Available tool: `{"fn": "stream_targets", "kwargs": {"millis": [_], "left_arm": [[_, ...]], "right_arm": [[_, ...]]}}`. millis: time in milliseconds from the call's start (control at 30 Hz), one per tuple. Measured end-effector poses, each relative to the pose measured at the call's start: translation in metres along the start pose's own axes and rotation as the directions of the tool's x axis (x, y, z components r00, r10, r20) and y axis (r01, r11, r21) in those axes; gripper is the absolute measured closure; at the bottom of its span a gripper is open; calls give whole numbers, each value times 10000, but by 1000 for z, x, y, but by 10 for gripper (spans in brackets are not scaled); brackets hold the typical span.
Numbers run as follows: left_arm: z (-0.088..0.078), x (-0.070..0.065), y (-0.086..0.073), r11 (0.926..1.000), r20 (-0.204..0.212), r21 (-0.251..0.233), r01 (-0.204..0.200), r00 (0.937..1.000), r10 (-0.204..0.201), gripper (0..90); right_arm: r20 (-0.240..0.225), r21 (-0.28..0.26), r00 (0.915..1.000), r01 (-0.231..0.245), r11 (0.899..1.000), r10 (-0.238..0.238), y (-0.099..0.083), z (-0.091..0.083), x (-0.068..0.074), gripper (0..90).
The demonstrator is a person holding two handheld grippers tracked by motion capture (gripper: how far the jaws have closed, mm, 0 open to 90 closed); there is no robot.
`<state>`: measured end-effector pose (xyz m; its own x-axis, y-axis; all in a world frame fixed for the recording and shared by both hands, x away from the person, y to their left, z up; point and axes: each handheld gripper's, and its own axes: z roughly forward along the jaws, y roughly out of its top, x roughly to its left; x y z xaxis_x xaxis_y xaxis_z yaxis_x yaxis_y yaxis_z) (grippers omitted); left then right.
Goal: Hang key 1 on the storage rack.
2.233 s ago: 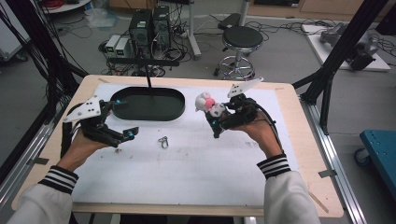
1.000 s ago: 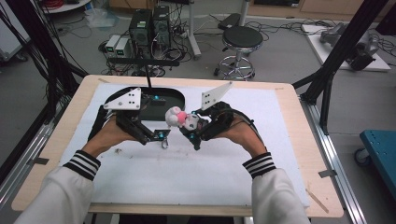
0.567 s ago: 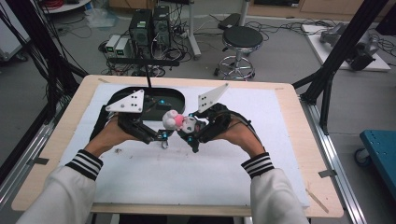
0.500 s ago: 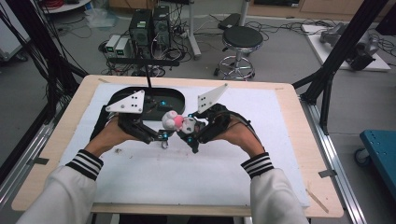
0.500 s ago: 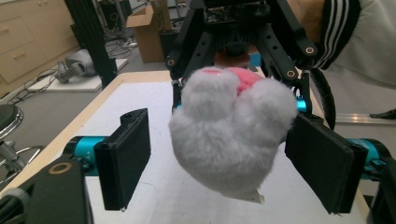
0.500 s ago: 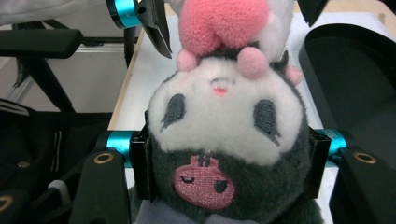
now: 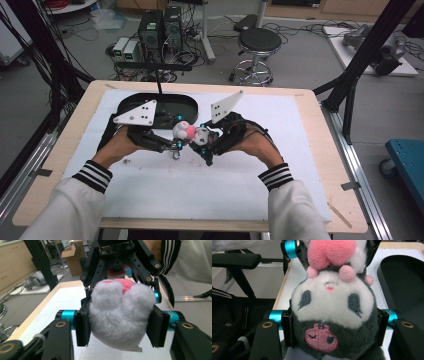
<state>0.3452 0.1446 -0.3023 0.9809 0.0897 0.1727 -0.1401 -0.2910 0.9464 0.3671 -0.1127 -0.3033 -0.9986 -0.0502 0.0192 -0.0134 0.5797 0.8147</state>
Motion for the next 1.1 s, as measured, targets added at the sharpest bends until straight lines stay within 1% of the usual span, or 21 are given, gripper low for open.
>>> {"fn": "stream_targets", "kwargs": {"millis": [100, 233, 433, 467, 500, 533, 567, 600, 633, 667, 700, 767, 800, 833, 900, 933, 967, 1000, 1033, 1067, 1100], "left_arm": [[0, 0, 1, 10000, -75, -28, 65, 10000, -65, 480], [2, -2, 3, 9997, -367, 10, -243, 9990, 243, 521], [3, -2, 3, 9997, -381, 11, -258, 9989, 258, 538], [3, -2, 3, 9997, -371, 9, -225, 9991, 225, 540], [3, -2, 3, 9998, -389, 11, -199, 9990, 199, 540], [3, -2, 3, 9997, -501, 135, -196, 9985, 203, 542], [3, -2, 3, 9997, -501, 135, -196, 9985, 203, 542], [4, -2, 3, 9998, -484, 134, -110, 9988, 116, 542], [4, -2, 3, 9998, -484, 134, -110, 9988, 116, 542], [4, -2, 4, 9999, -551, 160, -59, 9985, 67, 542], [4, -2, 4, 9998, -560, 168, -64, 9984, 73, 542], [3, -2, 4, 9998, -645, 198, -38, 9979, 51, 542], [1, -2, 4, 9998, -741, 219, 25, 9973, -9, 542], [1, -2, 4, 9998, -741, 219, 25, 9973, -9, 542], [-1, -1, 5, 9995, -864, 264, 163, 9962, -140, 542], [-2, 0, 5, 9989, -962, 267, 398, 9947, -371, 542], [-4, 1, 5, 9979, -1023, 282, 575, 9933, -544, 542], [-5, 1, 5, 9975, -1107, 318, 639, 9920, -600, 542], [-7, 1, 5, 9973, -1187, 323, 665, 9910, -622, 542], [-9, 2, 5, 9972, -1265, 302, 680, 9899, -636, 541], [-11, 2, 5, 9969, -1395, 276, 743, 9878, -698, 541]], "right_arm": [[10, -48, 10000, -24, 10000, 24, 0, -1, 0, 396], [65, -138, 9999, -122, 9998, 123, -1, -3, -2, 393], [83, -196, 9999, -63, 9998, 65, -3, -4, -3, 383], [92, -175, 9999, -84, 9998, 86, -3, -3, -2, 320], [92, -175, 9999, -84, 9998, 86, -3, -3, -2, 320], [783, -175, 9967, 220, 9996, -205, -2, 1, -1, 52], [783, -175, 9967, 220, 9996, -205, -2, 1, -1, 52], [1265, -422, 9920, 1, 9991, 52, 0, 3, 1, 6], [1265, -422, 9920, 1, 9991, 52, 0, 3, 1, 6], [1318, -877, 9909, -156, 9960, 271, -1, 2, 0, 6], [1318, -877, 9909, -156, 9960, 271, -1, 2, 0, 6], [1324, -1171, 9901, -302, 9927, 458, -2, 0, 0, 7], [1419, -1256, 9880, -440, 9911, 618, -4, -2, 1, 6], [1419, -1256, 9880, -440, 9911, 618, -4, -2, 1, 6], [1627, -1357, 9843, -469, 9896, 690, -6, -5, 2, 6], [1866, -1546, 9788, -550, 9865, 838, -8, -9, 3, 7], [1866, -1546, 9788, -550, 9865, 838, -8, -9, 3, 7], [2067, -1690, 9724, -739, 9828, 1087, -10, -16, 6, 6], [2067, -1690, 9724, -739, 9828, 1087, -10, -16, 6, 6], [2344, -1844, 9639, -835, 9793, 1263, -13, -22, 10, 7], [2344, -1844, 9639, -835, 9793, 1263, -13, -22, 10, 7]]}}
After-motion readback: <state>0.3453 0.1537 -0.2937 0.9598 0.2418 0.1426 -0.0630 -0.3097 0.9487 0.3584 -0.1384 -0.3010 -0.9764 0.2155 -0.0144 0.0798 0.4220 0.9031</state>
